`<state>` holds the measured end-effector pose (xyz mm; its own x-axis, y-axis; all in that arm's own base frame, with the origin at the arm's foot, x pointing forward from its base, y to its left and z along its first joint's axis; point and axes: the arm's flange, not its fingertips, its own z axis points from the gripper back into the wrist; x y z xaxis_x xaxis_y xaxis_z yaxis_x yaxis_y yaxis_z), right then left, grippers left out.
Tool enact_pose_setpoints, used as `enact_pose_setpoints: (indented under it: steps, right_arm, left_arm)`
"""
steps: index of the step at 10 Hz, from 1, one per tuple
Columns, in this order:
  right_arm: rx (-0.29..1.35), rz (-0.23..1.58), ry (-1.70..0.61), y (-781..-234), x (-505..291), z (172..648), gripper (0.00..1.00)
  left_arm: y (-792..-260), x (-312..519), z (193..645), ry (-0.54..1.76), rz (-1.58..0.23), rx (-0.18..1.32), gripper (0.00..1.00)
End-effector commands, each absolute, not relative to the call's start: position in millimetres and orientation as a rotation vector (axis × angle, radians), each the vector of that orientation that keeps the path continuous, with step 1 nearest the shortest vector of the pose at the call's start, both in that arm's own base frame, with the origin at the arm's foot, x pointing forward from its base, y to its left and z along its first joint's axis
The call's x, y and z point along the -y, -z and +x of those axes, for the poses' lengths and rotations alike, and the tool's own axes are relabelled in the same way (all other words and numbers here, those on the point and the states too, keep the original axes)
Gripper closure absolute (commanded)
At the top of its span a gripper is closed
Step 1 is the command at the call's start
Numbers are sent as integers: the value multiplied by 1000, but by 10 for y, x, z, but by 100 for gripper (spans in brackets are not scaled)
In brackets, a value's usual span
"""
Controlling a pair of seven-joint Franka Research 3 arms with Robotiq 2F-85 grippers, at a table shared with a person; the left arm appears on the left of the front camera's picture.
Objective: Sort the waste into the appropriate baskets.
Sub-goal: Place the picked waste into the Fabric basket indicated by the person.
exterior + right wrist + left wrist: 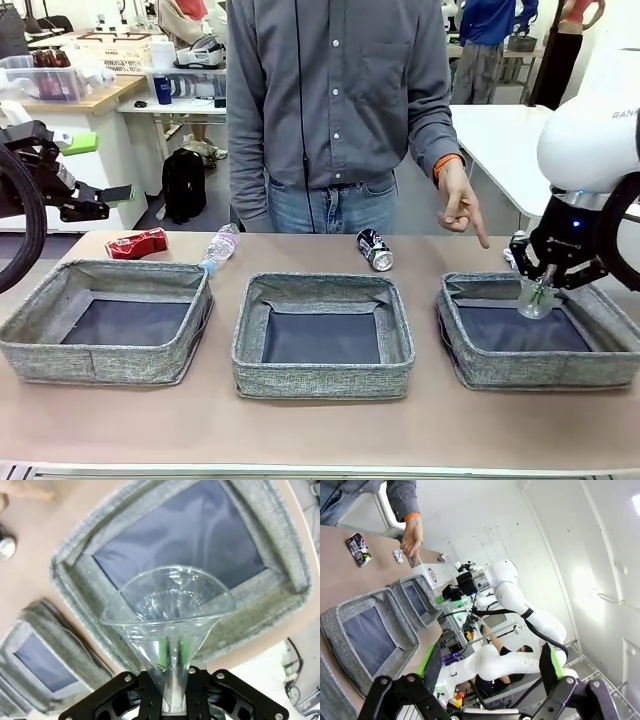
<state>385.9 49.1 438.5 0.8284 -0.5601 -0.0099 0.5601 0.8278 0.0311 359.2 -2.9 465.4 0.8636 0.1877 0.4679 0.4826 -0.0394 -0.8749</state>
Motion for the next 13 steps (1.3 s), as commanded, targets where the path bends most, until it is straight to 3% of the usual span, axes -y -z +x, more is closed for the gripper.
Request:
enact_pose_setpoints:
  steps: [1,2,3,4,10,13]
  right_arm:
    - [33,40,607,-4407,-499,3905,36]
    - [45,49,614,-4404,-502,3898,0]
    - [55,56,624,-4402,-502,3895,33]
    - [67,63,633,-4414,-500,3890,0]
    - [128,149,586,-4626,-587,3886,0]
    - [238,615,203,-5349,-956,3821,0]
  left_arm:
    - [-4677,53,3568,264,-1629,546,0]
    - [-4677,53,3568,264,-1629,546,0]
    - [-4677,53,3568,264,-1629,546,0]
    - [-4677,53,3568,264,-1629,546,0]
    - [-4677,53,3568,264,-1629,546,0]
    - [-4677,53,3568,264,-1629,546,0]
